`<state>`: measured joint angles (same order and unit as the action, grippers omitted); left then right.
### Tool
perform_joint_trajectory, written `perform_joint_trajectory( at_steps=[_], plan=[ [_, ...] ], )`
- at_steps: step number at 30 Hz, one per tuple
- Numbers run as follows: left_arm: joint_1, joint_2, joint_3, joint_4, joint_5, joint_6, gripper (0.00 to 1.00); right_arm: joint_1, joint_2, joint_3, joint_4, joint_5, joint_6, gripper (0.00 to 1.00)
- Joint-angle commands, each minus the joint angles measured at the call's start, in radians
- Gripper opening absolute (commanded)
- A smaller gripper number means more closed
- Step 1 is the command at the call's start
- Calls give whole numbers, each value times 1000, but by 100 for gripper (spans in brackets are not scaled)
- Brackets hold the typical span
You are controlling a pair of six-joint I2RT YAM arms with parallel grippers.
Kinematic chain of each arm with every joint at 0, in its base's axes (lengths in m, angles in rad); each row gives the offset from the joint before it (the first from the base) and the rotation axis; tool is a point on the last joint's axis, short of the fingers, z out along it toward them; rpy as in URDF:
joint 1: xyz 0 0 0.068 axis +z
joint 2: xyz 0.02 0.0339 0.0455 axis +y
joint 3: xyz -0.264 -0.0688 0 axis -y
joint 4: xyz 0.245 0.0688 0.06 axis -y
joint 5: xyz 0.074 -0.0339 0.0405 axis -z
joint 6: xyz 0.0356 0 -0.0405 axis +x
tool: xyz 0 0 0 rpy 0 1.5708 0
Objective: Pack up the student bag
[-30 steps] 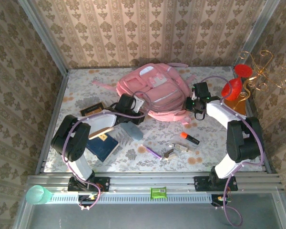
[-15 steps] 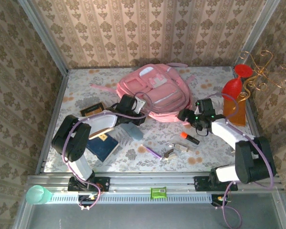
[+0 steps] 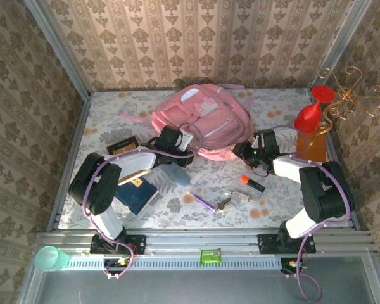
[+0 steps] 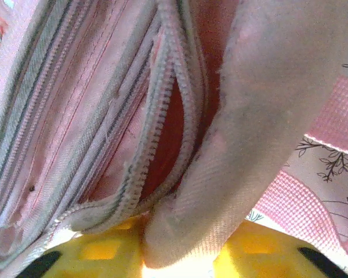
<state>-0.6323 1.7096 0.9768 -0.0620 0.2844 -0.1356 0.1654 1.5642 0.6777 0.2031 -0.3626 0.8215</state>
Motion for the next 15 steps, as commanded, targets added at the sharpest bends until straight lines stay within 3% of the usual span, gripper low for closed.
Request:
perform_joint_trajectory(
  at_steps=[1,3,9,15],
  plan=[
    [25,-47,13,-11,-35,4,0,-22,-44,-13,-8,67,-17,13],
    [57,-52,2,-21,-52,5,0,-34,-84,-22,-47,99,-30,0],
    [159,-66,-20,-26,-53,14,0,-70,-202,-44,-114,152,-63,0],
    [251,-23,1,-24,-38,11,0,-73,-246,-53,-113,128,-82,0]
  ],
)
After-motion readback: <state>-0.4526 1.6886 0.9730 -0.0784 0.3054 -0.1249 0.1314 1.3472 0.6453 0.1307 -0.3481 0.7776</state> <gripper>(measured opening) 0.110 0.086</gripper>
